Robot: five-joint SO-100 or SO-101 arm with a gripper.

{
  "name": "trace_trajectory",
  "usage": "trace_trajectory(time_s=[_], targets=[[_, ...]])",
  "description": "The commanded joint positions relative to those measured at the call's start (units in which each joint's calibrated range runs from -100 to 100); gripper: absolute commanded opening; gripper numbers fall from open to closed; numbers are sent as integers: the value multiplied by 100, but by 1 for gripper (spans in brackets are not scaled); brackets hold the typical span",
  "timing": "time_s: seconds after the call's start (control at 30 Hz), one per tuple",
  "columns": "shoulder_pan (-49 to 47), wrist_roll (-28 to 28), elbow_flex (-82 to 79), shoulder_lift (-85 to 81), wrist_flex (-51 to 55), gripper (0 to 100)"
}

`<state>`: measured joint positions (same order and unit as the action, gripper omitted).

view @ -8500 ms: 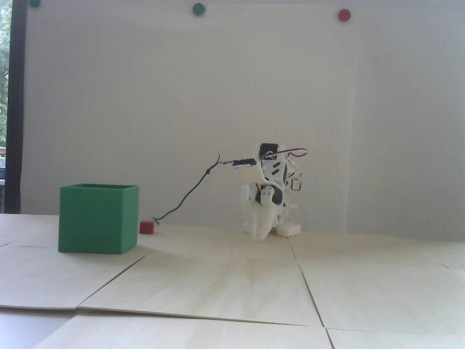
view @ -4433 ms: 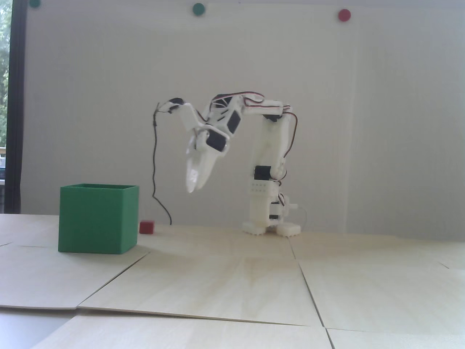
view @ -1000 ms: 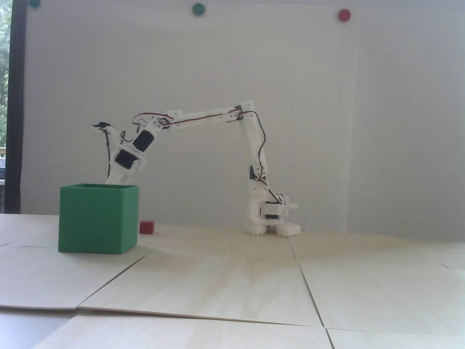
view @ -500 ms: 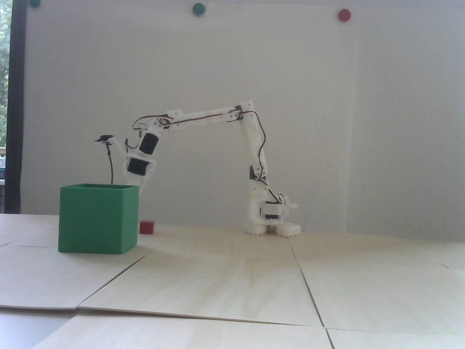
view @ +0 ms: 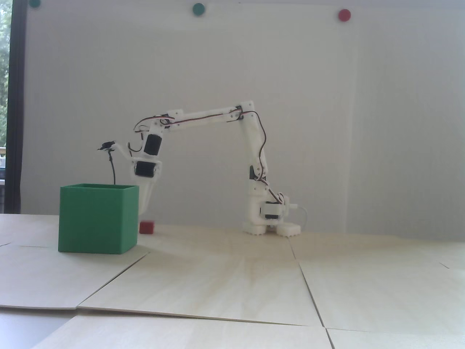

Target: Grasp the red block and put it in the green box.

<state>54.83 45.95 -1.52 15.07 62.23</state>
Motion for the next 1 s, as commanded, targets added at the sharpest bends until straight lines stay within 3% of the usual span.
trace_trajectory(time_s=[0.0, 0.97], targets=[[-156, 53, 401, -516, 59, 13], [-180, 95, 276, -484, 455, 13]])
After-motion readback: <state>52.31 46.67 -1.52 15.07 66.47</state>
